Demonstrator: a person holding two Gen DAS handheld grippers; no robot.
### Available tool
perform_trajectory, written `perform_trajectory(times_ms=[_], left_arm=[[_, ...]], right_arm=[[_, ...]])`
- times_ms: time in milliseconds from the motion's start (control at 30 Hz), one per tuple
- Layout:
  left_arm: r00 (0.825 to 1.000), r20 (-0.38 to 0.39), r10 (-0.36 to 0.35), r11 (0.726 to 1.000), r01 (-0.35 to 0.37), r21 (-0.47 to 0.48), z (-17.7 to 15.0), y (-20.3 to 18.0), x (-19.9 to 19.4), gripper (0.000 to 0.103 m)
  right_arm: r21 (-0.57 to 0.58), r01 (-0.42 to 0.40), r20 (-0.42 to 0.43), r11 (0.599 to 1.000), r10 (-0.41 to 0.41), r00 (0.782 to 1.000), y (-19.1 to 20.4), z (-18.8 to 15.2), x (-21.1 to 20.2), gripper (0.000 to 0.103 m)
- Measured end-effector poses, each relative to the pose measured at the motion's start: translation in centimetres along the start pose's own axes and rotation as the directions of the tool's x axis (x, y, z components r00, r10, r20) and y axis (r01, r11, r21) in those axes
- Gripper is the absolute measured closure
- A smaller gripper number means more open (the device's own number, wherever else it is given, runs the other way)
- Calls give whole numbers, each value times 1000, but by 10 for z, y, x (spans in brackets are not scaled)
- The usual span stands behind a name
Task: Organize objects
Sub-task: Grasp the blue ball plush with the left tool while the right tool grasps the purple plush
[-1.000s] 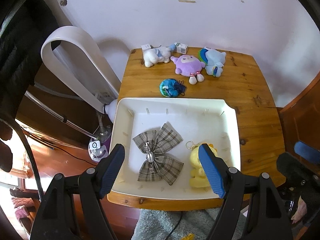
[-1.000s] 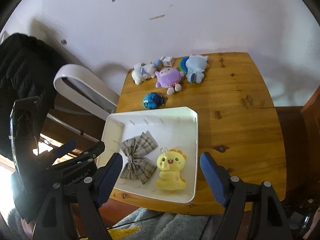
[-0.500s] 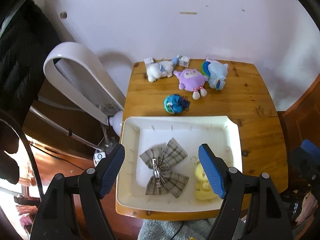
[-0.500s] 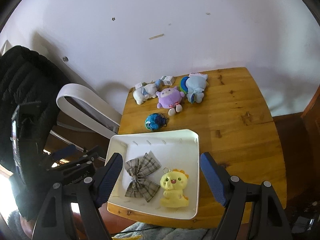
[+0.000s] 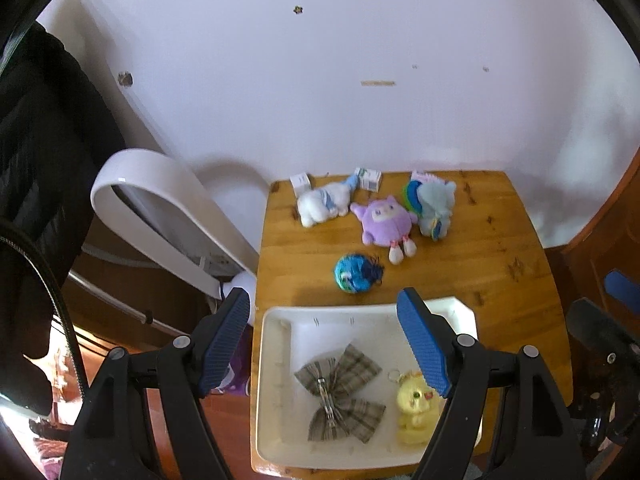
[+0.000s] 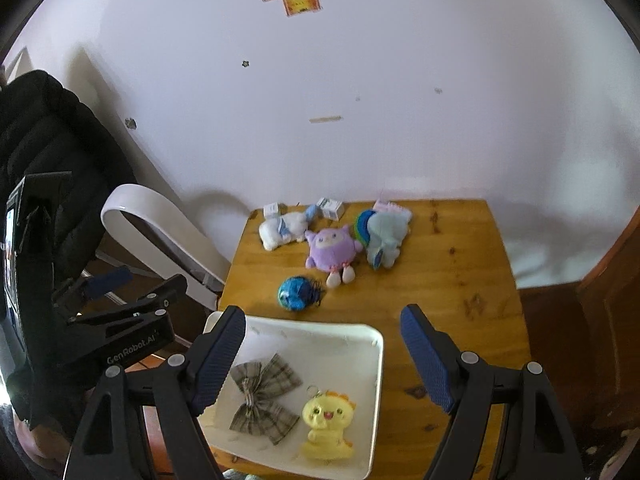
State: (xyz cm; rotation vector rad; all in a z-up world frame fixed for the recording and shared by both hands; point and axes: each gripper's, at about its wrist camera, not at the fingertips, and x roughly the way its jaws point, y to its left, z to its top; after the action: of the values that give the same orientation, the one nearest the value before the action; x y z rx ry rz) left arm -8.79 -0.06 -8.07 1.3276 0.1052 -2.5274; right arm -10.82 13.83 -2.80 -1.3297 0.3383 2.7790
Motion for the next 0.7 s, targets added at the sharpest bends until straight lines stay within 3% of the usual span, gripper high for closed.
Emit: perform_trajectory(times_ms=[133, 400, 700], left_arm=[[1000, 14, -8, 1000, 8, 2, 13, 5, 1, 24], [997, 57, -43, 999, 42, 10, 40, 10, 10, 24], [995, 0, -100, 995, 100, -15, 66, 16, 75, 24]], right_arm=[[-38, 86, 54, 996, -83, 995, 11, 21, -3, 22], [-76, 148, 68, 986, -143, 987, 19, 73, 28, 22], [-72, 145, -126, 987, -153, 980, 11, 115, 150, 22]])
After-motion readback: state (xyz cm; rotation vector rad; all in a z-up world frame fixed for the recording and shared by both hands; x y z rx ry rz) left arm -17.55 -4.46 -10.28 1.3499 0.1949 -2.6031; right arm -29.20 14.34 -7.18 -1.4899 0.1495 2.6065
